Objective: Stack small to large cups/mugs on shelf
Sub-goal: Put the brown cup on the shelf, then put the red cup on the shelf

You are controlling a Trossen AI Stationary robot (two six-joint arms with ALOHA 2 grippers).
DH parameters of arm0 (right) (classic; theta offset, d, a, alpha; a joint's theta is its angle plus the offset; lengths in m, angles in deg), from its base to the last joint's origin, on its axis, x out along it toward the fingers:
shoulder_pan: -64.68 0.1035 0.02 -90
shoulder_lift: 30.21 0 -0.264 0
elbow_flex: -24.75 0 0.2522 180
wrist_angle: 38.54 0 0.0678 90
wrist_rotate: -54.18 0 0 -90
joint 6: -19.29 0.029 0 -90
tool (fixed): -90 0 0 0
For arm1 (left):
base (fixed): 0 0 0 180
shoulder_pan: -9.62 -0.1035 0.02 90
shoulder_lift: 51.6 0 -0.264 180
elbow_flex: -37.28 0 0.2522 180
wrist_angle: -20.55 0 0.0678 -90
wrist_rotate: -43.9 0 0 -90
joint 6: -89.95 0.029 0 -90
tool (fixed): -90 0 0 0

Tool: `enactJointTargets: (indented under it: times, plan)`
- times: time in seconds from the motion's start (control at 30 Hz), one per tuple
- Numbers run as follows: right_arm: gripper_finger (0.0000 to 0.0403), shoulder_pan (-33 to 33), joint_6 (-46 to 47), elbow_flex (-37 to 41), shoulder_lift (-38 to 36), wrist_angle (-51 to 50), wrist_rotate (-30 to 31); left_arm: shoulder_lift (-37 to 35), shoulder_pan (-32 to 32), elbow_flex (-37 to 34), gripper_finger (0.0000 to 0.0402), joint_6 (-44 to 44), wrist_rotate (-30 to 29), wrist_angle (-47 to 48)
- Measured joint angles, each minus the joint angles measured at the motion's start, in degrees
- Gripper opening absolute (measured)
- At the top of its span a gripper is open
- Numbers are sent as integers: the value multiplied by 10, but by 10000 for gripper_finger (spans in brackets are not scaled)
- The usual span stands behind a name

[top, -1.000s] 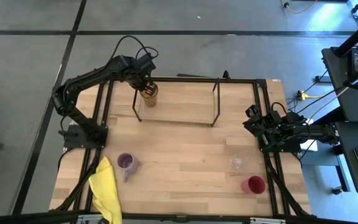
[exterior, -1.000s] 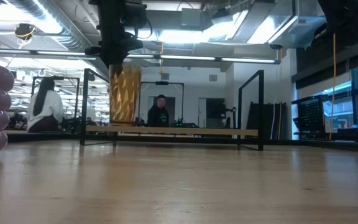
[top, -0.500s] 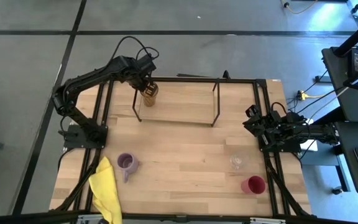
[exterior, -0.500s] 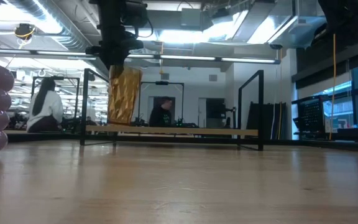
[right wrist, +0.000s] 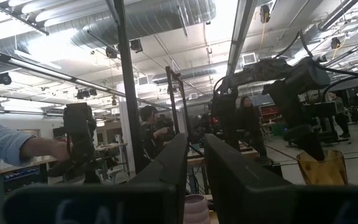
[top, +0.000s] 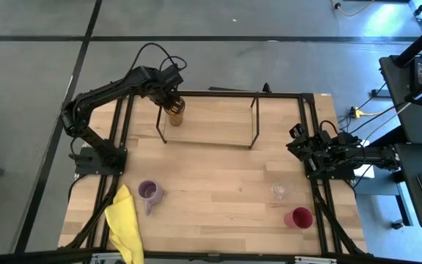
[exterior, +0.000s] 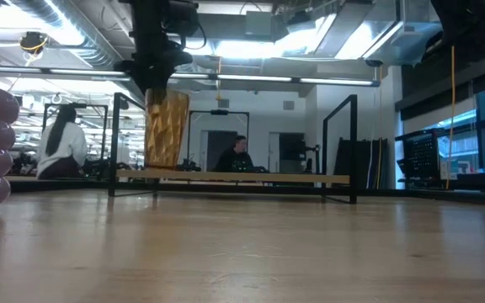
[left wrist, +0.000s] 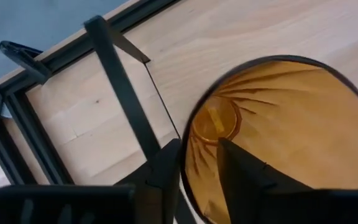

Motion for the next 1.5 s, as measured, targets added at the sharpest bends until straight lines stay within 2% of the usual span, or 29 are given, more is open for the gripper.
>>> enactJointTargets:
  times: [0.2,0.5,0.63,0.8,1.0,1.13,1.23,1.5]
  plan:
    - [59,0,0,0,0,0,0,-32,1,3,124,-9,0,2]
    - [59,0,0,0,0,0,0,-107,4,4,126,-25,-1,18]
    - [59,0,0,0,0,0,0,-156,35,4,126,-26,42,7]
    - [59,0,0,0,0,0,0,-202,147,4,124,-48,61,73]
    - [59,0,0,0,0,0,0,-223,337,3,123,-140,65,192]
    - [59,0,0,0,0,0,0,-228,453,-23,123,-245,51,176]
    - [59,0,0,0,0,0,0,-223,521,-73,123,-309,27,175]
    - [59,0,0,0,0,0,0,-225,637,-187,140,-477,23,121]
